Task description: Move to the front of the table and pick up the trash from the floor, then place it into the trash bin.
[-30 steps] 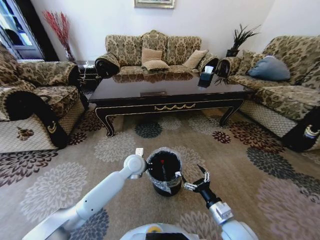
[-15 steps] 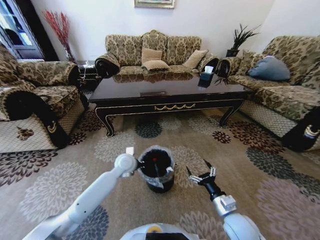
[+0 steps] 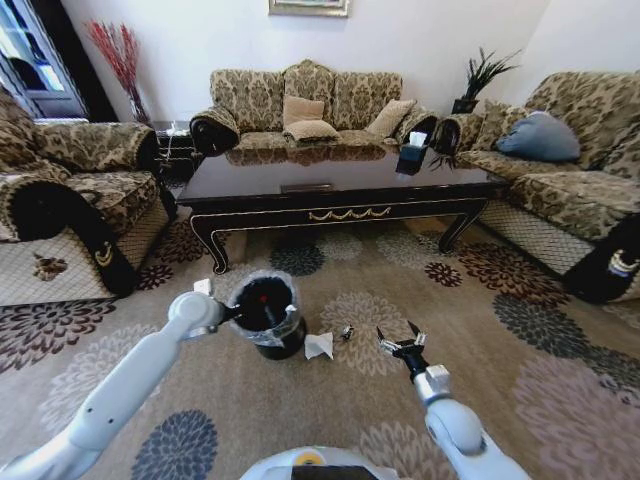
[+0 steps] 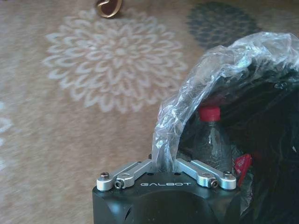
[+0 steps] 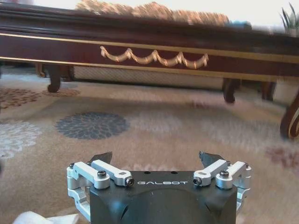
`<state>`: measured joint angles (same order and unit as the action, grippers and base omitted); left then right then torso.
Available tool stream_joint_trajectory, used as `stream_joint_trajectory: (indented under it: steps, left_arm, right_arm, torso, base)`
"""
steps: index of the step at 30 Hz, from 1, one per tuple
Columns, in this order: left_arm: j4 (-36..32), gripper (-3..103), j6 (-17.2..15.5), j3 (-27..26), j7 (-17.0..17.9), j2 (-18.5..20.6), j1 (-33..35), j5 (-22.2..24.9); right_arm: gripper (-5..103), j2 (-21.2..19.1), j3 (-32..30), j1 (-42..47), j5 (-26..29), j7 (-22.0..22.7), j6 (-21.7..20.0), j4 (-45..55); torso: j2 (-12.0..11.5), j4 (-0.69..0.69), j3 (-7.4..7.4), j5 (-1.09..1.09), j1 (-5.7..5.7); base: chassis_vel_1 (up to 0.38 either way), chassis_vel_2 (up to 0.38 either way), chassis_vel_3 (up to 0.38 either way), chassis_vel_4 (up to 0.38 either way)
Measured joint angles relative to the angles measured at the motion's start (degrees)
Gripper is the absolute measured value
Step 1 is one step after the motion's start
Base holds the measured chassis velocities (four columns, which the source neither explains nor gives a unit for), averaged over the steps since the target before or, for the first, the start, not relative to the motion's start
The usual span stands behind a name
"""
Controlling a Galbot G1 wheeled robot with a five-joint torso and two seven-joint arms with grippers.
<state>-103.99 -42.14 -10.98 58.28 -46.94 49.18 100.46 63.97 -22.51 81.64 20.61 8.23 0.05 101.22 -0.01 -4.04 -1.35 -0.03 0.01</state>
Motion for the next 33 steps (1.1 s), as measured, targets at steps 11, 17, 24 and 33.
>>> stream_joint_trajectory:
  steps: [11,17,24,33]
  left_arm:
    - [-1.5,0,0.0,-6.8,-0.5,1.4,6.5,0.1]
    - [-3.5,0,0.0,-9.0,-0.2,2.1,9.0,0.5]
    - [-4.2,0,0.0,-10.1,0.0,2.8,10.3,0.5]
    - [-4.5,0,0.0,-10.6,0.1,3.3,11.0,0.7]
  right_arm:
    - [100,8.3,6.7,-11.2,4.0,3.1,-2.2,-14.0]
    - [100,12.1,7.4,-17.1,8.2,5.6,-3.6,-20.4]
    - [102,16.2,6.4,-22.3,12.4,11.4,-5.4,-25.1]
    - [90,20.4,6.0,-24.5,13.2,17.1,-7.0,-29.4]
  torso:
    - [0.0,0.0,0.0,0.02,0.0]
    - [0.0,-0.02,0.0,0.03,0.0]
    - [0.0,-0.02,0.0,0.02,0.0]
    - [0.0,-0.01,0.0,0.02,0.0]
  base:
    - [0.0,0.0,0.0,0.0]
    - [0.0,0.0,0.0,0.0]
    - [0.0,0.0,0.0,0.0]
    - [0.0,0.0,0.0,0.0]
